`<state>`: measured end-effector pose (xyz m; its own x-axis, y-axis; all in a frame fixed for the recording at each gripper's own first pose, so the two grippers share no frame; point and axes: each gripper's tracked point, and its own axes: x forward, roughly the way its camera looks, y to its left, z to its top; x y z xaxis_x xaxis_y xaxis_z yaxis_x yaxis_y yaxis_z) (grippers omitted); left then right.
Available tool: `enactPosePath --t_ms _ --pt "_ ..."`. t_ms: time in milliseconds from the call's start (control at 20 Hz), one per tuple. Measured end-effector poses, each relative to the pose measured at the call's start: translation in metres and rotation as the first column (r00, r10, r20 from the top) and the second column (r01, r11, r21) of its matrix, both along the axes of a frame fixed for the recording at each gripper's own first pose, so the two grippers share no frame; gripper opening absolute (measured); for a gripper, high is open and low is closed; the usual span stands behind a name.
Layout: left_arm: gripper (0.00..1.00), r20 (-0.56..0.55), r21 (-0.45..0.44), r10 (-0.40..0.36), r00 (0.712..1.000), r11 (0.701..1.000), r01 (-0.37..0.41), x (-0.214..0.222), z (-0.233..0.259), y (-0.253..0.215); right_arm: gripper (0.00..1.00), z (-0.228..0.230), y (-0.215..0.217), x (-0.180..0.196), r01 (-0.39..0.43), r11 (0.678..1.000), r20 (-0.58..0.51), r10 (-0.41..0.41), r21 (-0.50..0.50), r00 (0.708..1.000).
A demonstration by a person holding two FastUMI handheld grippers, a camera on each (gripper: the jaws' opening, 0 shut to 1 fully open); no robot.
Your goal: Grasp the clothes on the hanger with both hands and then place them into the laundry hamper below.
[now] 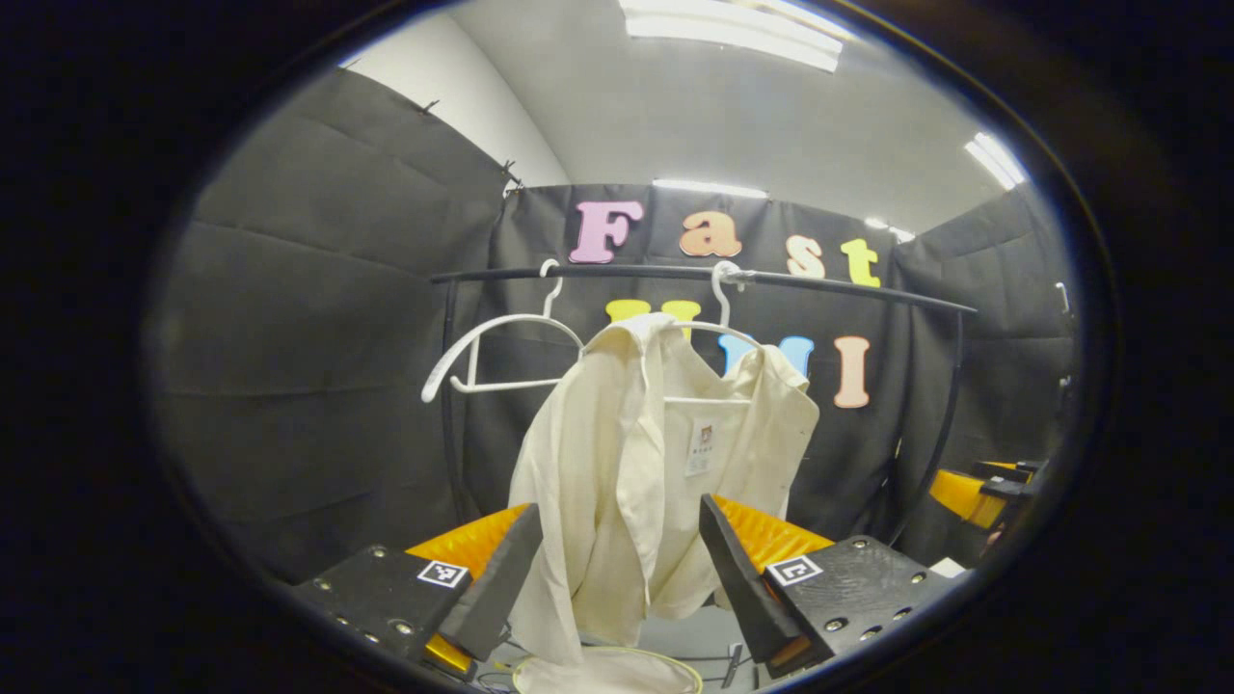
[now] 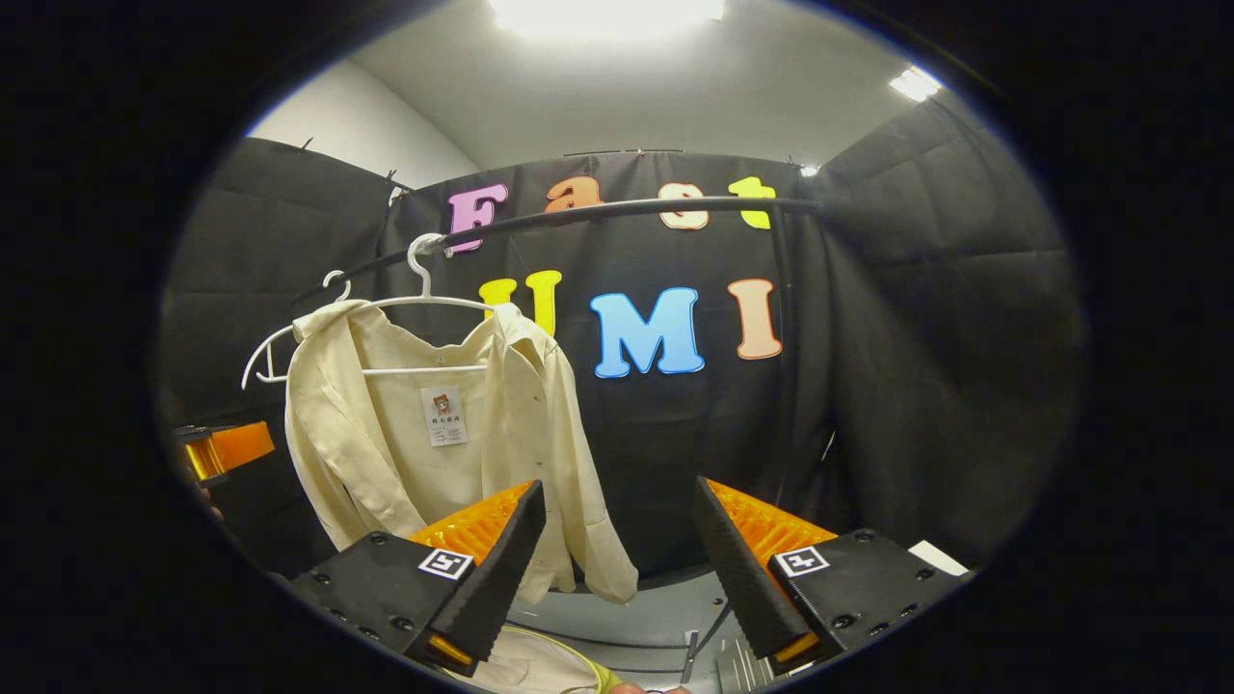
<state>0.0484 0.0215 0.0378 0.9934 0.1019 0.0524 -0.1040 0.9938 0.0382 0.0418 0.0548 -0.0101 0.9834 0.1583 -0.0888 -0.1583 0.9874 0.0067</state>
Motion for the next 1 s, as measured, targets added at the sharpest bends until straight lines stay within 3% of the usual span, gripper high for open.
enactPosePath --t_ms 50,100,400,700,1000 --pt "0.96 -0.002 0.006 0.011 1.000 1.000 -0.011 0.007 0.002 -0.002 0.93 -0.002 0.000 0.007 -0.008 1.000 -0.006 0.008 0.003 1.000" --pt "0.96 -0.001 0.013 0.021 1.000 1.000 -0.021 0.017 0.005 -0.004 0.98 -0.004 0.000 0.014 -0.017 1.000 -0.008 0.017 0.005 1.000" --pt "0.96 -0.002 0.042 0.086 0.996 0.995 -0.086 0.081 0.015 -0.004 0.98 -0.001 0.010 0.059 -0.095 0.995 0.003 0.095 0.041 0.995" --pt "0.96 -0.026 -0.077 0.151 0.988 0.985 -0.152 0.122 0.014 -0.002 0.98 -0.002 0.018 0.100 -0.167 0.985 0.012 0.166 0.052 0.986" --pt "0.96 -0.041 -0.091 0.261 0.964 0.960 -0.264 0.156 0.013 0.004 0.98 -0.021 0.025 0.127 -0.244 0.968 -0.023 0.245 0.053 0.969"
